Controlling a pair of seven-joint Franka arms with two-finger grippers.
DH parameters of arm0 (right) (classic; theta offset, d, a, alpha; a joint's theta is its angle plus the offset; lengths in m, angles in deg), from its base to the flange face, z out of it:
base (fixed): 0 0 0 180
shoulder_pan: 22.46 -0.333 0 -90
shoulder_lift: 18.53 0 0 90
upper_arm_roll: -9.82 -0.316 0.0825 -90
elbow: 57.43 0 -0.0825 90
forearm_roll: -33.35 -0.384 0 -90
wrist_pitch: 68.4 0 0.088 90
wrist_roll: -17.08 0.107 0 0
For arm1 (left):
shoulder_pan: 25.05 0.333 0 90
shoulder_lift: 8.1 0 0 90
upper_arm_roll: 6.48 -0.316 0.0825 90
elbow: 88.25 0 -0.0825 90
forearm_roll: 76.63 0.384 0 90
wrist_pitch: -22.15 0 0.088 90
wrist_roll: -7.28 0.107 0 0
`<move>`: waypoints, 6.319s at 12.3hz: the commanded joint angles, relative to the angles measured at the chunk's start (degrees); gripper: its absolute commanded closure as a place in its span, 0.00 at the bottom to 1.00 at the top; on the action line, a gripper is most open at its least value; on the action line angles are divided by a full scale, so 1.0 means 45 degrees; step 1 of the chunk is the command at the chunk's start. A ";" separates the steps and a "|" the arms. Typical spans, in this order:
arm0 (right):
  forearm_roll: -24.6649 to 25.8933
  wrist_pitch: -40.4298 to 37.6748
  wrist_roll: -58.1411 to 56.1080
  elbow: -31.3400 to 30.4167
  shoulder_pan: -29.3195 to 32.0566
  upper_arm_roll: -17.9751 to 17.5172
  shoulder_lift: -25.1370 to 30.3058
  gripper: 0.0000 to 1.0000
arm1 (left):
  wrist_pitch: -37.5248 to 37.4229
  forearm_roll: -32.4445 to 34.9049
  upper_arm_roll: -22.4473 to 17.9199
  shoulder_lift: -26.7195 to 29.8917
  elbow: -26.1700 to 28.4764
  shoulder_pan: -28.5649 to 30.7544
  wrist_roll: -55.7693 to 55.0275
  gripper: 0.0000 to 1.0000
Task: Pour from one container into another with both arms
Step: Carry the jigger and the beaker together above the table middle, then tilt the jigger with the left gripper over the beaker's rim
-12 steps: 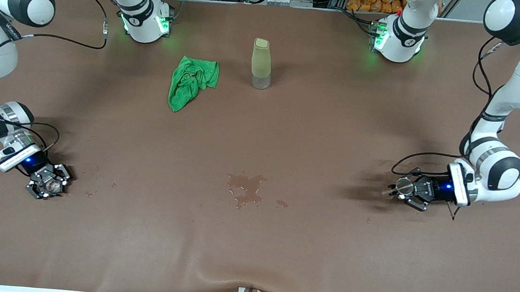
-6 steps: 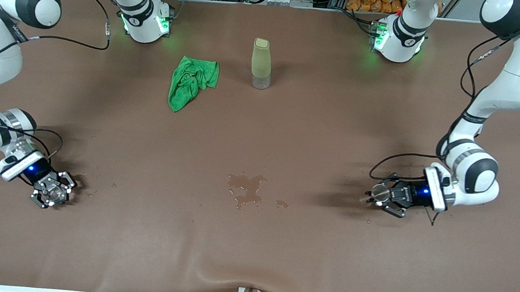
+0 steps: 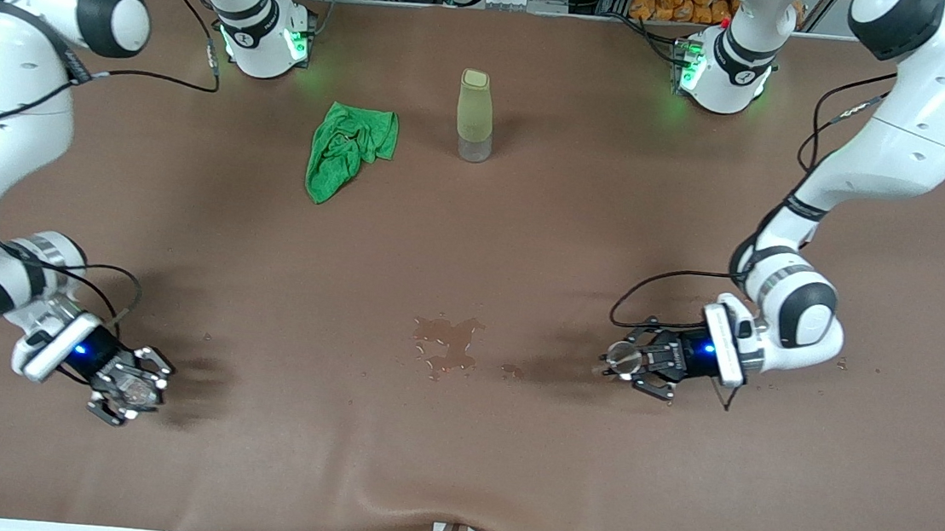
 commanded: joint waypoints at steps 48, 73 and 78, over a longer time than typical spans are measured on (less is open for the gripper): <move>-0.1055 0.5193 1.6443 -0.1165 -0.9509 -0.0421 0.5591 1.00 | 0.4292 -0.5367 -0.0821 -0.1295 -0.3099 -0.5470 0.1114 1.00; -0.2480 0.5037 1.9064 -0.1145 -0.9333 -0.0441 0.5630 1.00 | 0.4292 -0.5269 -0.0821 -0.1295 -0.3001 -0.5295 0.1309 1.00; -0.2791 0.5017 1.9238 -0.1165 -0.9177 -0.0441 0.5630 1.00 | 0.4292 -0.5269 -0.0821 -0.1295 -0.3001 -0.5236 0.1329 1.00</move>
